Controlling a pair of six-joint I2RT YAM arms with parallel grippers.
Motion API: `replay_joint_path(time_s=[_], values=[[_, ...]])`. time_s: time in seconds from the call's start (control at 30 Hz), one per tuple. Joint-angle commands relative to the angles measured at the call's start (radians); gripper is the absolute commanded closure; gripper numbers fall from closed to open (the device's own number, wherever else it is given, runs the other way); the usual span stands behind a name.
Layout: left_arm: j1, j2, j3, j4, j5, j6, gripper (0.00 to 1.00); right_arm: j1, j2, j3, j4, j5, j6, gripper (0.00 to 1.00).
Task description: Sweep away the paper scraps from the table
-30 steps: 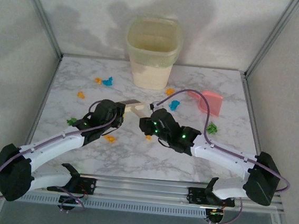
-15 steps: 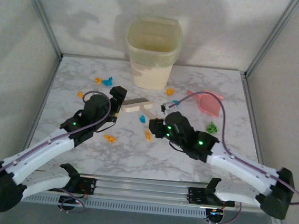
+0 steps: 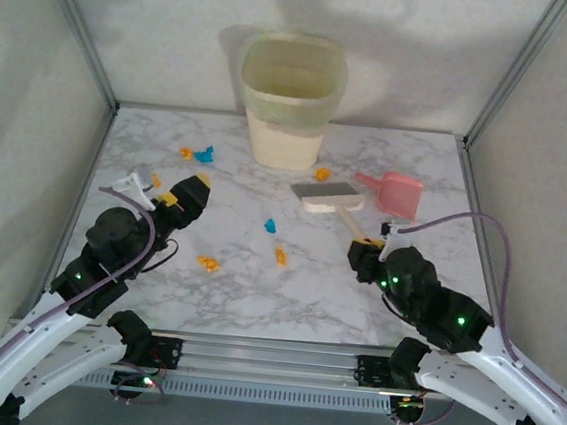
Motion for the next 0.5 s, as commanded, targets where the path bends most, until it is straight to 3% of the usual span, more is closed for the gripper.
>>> replay_joint_path(time_s=[0.0, 0.23, 0.47], values=[[-0.004, 0.023, -0.03, 0.035, 0.014, 0.103, 0.0, -0.026, -0.06, 0.03, -0.091, 0.174, 0.016, 1.0], [-0.029, 0.109, -0.083, 0.261, 0.176, 0.12, 0.01, -0.072, -0.13, 0.035, -0.189, 0.463, 0.058, 1.0], [-0.217, 0.366, 0.027, 0.346, 0.144, 0.201, 0.01, -0.151, -0.118, -0.026, -0.163, 0.483, 0.122, 1.0]])
